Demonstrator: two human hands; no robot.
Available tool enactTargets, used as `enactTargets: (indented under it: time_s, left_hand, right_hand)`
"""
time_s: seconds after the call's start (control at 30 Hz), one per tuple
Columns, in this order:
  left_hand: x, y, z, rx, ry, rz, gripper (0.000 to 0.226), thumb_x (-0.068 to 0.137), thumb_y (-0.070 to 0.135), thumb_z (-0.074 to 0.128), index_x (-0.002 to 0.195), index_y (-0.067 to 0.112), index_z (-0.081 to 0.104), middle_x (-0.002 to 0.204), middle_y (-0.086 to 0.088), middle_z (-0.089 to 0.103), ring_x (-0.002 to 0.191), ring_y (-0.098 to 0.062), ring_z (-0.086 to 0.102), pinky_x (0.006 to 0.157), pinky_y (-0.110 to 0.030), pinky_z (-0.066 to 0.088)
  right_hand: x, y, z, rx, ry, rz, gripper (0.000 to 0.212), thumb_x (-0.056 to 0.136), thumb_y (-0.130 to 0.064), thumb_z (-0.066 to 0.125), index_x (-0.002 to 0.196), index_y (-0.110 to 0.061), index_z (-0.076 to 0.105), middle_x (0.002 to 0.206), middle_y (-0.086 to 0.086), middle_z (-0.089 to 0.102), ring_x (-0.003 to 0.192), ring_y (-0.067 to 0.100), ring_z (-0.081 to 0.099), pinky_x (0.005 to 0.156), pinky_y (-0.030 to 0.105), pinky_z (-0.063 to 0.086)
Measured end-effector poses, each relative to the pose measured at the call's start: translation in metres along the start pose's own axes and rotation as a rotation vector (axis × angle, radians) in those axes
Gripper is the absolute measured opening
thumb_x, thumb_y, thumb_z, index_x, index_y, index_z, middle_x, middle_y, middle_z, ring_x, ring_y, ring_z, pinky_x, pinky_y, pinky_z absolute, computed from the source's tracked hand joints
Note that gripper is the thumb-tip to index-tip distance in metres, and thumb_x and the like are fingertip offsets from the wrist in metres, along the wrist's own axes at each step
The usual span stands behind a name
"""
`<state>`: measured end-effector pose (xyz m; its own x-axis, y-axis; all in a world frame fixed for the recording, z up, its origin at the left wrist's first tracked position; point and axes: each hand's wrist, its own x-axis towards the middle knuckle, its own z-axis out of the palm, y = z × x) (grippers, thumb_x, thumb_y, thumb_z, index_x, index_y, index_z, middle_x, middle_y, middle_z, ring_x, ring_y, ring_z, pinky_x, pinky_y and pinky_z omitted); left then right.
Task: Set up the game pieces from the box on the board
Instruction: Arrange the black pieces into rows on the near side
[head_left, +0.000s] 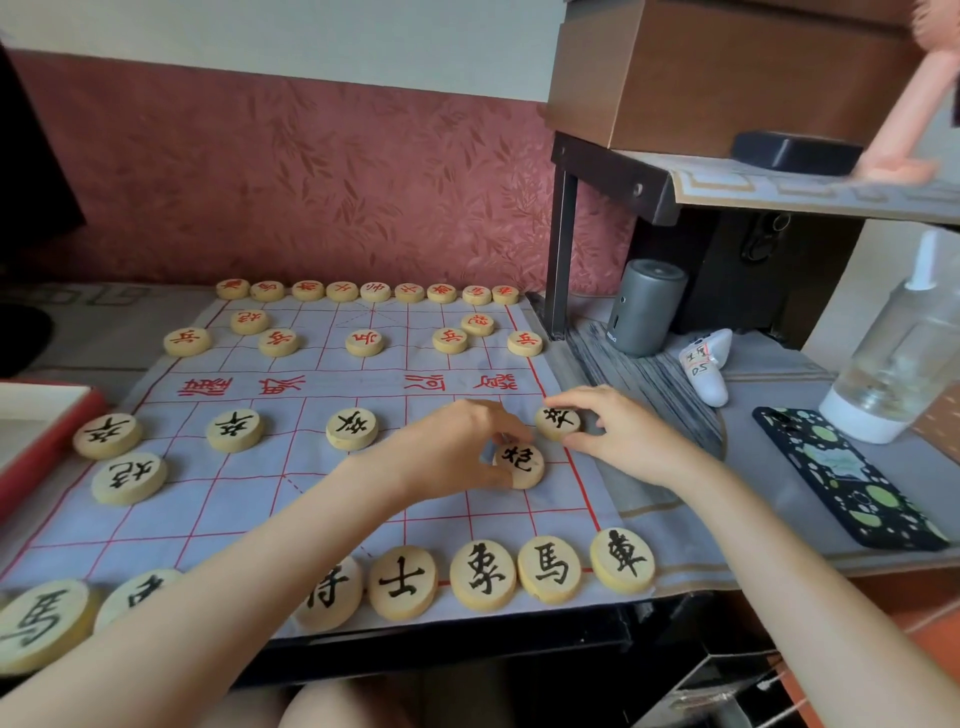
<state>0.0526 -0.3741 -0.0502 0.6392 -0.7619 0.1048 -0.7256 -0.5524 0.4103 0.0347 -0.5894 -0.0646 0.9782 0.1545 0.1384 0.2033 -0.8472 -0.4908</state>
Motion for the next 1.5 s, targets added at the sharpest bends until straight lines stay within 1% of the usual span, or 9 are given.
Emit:
enactTargets:
  time_s: [0.13, 0.23, 0.6, 0.7, 0.8, 0.93, 1.1, 1.33, 1.5]
  left_hand:
    - [0.003, 0.002, 0.005, -0.031, 0.037, -0.039, 0.046, 0.077, 0.029, 0.071, 0.120, 0.022, 0.057, 0.111, -0.003, 0.058, 0.098, -0.016, 0.056, 0.085, -0.028, 0.046]
    - [0.003, 0.005, 0.008, -0.030, 0.061, -0.058, 0.045, 0.076, 0.032, 0.070, 0.118, 0.019, 0.059, 0.108, -0.006, 0.056, 0.092, -0.018, 0.055, 0.082, -0.032, 0.047]
    - [0.001, 0.004, 0.010, -0.019, 0.087, -0.057, 0.047, 0.075, 0.035, 0.071, 0.117, 0.018, 0.059, 0.108, -0.005, 0.055, 0.092, -0.018, 0.057, 0.081, -0.032, 0.048]
    - [0.000, 0.002, 0.012, -0.016, 0.095, -0.041, 0.048, 0.075, 0.035, 0.072, 0.118, 0.018, 0.059, 0.109, -0.005, 0.054, 0.094, -0.017, 0.055, 0.081, -0.029, 0.046]
    - [-0.003, 0.000, 0.010, -0.015, 0.136, -0.011, 0.053, 0.072, 0.039, 0.073, 0.119, 0.019, 0.059, 0.111, -0.004, 0.055, 0.094, -0.012, 0.051, 0.081, -0.022, 0.042]
    - [-0.013, -0.011, -0.004, -0.027, 0.234, -0.018, 0.051, 0.073, 0.042, 0.071, 0.117, 0.020, 0.059, 0.110, 0.002, 0.057, 0.096, -0.010, 0.054, 0.084, -0.019, 0.043]
    - [-0.041, -0.048, -0.030, 0.081, 0.319, -0.134, 0.040, 0.078, 0.028, 0.070, 0.115, 0.017, 0.062, 0.114, 0.002, 0.059, 0.095, -0.010, 0.054, 0.084, -0.021, 0.045]
    - [-0.072, -0.086, -0.045, 0.119, 0.214, -0.286, 0.043, 0.079, 0.034, 0.068, 0.119, 0.024, 0.058, 0.122, 0.006, 0.055, 0.093, -0.006, 0.049, 0.082, -0.020, 0.040]
    - [-0.075, -0.091, -0.045, 0.152, 0.106, -0.256, 0.046, 0.084, 0.032, 0.062, 0.128, 0.027, 0.051, 0.133, 0.010, 0.051, 0.119, -0.009, 0.048, 0.102, -0.024, 0.038]
  right_hand:
    - [0.000, -0.002, 0.004, 0.052, 0.099, 0.028, 0.040, 0.079, -0.023, 0.072, 0.117, -0.020, 0.060, 0.104, -0.004, 0.055, 0.089, 0.007, 0.049, 0.076, 0.016, 0.035]
    - [-0.001, -0.002, 0.007, 0.049, 0.139, 0.042, 0.039, 0.078, -0.026, 0.073, 0.115, -0.017, 0.061, 0.101, -0.003, 0.051, 0.080, -0.002, 0.047, 0.068, 0.008, 0.035]
    - [-0.001, -0.004, 0.009, 0.084, 0.134, 0.060, 0.039, 0.078, -0.026, 0.073, 0.114, -0.017, 0.061, 0.104, -0.004, 0.052, 0.082, -0.004, 0.048, 0.067, 0.006, 0.037]
    - [-0.001, -0.004, 0.010, 0.079, 0.129, 0.062, 0.043, 0.077, -0.025, 0.074, 0.116, -0.016, 0.060, 0.105, -0.003, 0.052, 0.086, 0.003, 0.049, 0.074, 0.010, 0.038]
    - [-0.003, -0.003, 0.011, 0.041, 0.136, 0.073, 0.052, 0.075, -0.030, 0.075, 0.123, -0.016, 0.057, 0.110, -0.003, 0.053, 0.104, 0.011, 0.046, 0.093, 0.028, 0.039]
    - [-0.003, -0.009, 0.011, 0.032, 0.189, 0.029, 0.041, 0.081, -0.031, 0.069, 0.120, -0.022, 0.058, 0.111, -0.007, 0.055, 0.110, 0.010, 0.043, 0.092, 0.025, 0.034]
    - [0.008, -0.038, 0.017, 0.145, 0.049, -0.015, 0.036, 0.081, -0.031, 0.069, 0.116, -0.029, 0.060, 0.118, -0.009, 0.054, 0.110, 0.005, 0.050, 0.096, 0.026, 0.038]
    - [0.032, -0.075, 0.029, 0.021, -0.042, -0.005, 0.053, 0.074, -0.048, 0.072, 0.116, -0.022, 0.055, 0.107, -0.010, 0.055, 0.098, 0.010, 0.051, 0.087, 0.027, 0.041]
    - [0.044, -0.086, 0.045, -0.136, 0.002, 0.059, 0.062, 0.065, -0.063, 0.070, 0.106, -0.019, 0.053, 0.105, -0.005, 0.056, 0.102, 0.017, 0.052, 0.087, 0.034, 0.043]
